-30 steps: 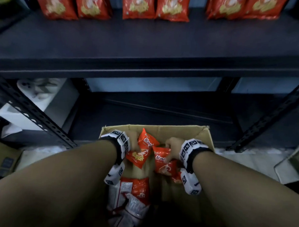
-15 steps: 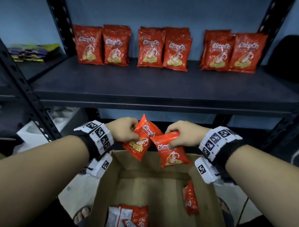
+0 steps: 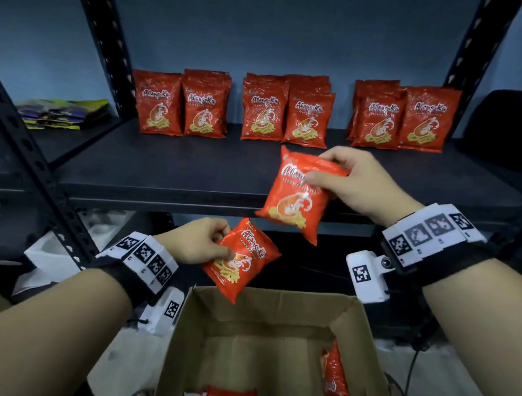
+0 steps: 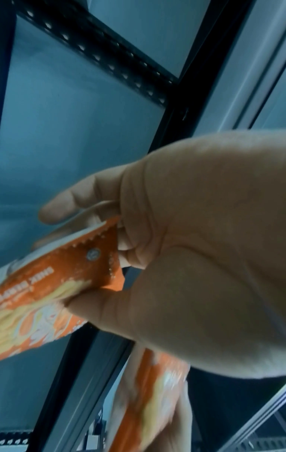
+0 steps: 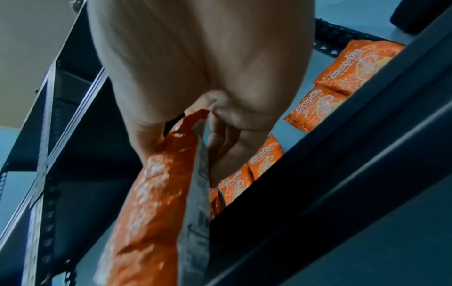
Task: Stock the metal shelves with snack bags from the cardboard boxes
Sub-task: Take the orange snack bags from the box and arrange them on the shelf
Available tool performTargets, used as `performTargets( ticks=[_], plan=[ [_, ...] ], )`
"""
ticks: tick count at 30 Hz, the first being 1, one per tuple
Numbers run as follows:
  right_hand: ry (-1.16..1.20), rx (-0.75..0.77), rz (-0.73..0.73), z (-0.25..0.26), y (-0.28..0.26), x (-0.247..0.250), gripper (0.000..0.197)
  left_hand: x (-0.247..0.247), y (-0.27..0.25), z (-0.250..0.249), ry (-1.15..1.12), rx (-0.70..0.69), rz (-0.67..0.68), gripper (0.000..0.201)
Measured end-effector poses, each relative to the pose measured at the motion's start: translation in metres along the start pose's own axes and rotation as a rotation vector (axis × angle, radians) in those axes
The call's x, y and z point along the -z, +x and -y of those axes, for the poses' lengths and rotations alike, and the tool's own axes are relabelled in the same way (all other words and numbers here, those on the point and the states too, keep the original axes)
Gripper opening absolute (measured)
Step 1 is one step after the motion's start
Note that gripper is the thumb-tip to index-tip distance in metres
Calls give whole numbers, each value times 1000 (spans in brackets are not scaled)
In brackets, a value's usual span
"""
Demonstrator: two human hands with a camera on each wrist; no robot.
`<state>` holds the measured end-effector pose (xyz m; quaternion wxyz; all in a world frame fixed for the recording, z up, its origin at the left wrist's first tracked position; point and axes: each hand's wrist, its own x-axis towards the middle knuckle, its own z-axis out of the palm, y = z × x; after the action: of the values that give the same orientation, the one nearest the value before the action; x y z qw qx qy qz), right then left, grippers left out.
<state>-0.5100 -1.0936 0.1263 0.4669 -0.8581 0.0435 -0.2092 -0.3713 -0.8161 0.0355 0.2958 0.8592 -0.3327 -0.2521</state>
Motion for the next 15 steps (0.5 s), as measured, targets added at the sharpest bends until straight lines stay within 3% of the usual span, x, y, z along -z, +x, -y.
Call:
performTargets(
  ticks=[9,12,15],
  plan=[
    [264,-249,-466,-37,32,15,41,-6,-2,-2,-30,-5,56,29],
    [57,-307,-488,-44,34,19,48,-7,-1,-3,-24,-2,73,28],
    [-277,-259,-492,-38,29,20,52,-8,0,-3,-11,4,84,29]
  ],
)
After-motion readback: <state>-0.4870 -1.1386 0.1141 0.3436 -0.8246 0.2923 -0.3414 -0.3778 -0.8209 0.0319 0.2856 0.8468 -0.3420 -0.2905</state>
